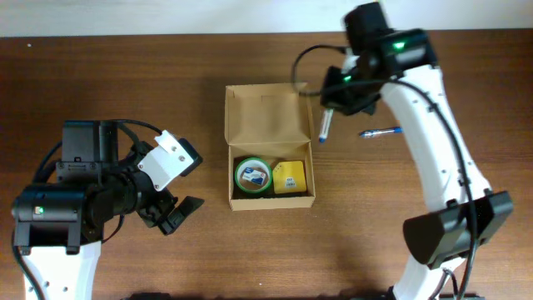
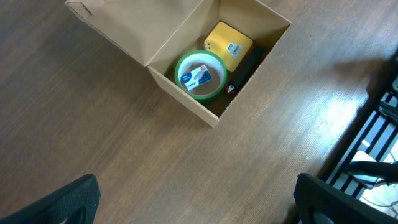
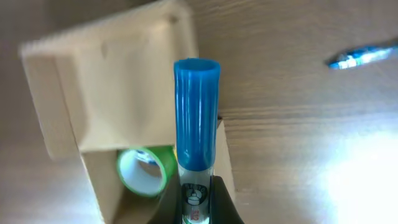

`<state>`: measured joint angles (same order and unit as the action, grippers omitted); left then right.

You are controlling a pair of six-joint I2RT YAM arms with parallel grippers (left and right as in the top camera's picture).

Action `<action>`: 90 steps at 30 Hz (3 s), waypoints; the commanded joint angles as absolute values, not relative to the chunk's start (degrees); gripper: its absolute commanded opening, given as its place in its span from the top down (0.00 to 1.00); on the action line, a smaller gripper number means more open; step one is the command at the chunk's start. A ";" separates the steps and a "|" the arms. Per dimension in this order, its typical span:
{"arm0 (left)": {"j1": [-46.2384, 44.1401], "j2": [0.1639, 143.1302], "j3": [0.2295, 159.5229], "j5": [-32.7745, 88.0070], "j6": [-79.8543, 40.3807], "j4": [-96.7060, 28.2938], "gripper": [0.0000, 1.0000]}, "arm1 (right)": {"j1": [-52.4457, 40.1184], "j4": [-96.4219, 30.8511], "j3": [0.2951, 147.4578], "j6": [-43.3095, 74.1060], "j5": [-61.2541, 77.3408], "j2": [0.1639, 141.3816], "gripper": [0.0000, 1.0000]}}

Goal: Pack container
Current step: 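Lift the marker and carry it left over the box, then lower the marker into the box beside the tape and release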

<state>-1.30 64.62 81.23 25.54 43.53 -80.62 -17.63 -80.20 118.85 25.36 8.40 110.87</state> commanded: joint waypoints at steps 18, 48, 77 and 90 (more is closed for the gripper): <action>-0.95 64.55 82.28 26.59 44.29 -80.62 0.00 | -33.76 -78.24 118.28 -32.12 -3.44 116.55 0.96; -0.95 64.55 82.28 26.59 44.29 -80.62 0.00 | -37.87 -77.78 118.28 -48.27 -3.05 128.09 0.96; -0.95 64.55 82.28 26.59 44.29 -80.62 0.00 | -37.87 -77.65 118.30 -50.35 -0.25 129.05 0.41; -0.95 64.55 82.28 26.59 44.29 -80.62 0.00 | -37.85 -79.75 118.30 -50.13 -0.27 114.13 0.44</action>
<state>-1.30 64.62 81.23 25.54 43.53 -80.62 -37.54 -79.50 118.24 -49.91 -0.82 119.79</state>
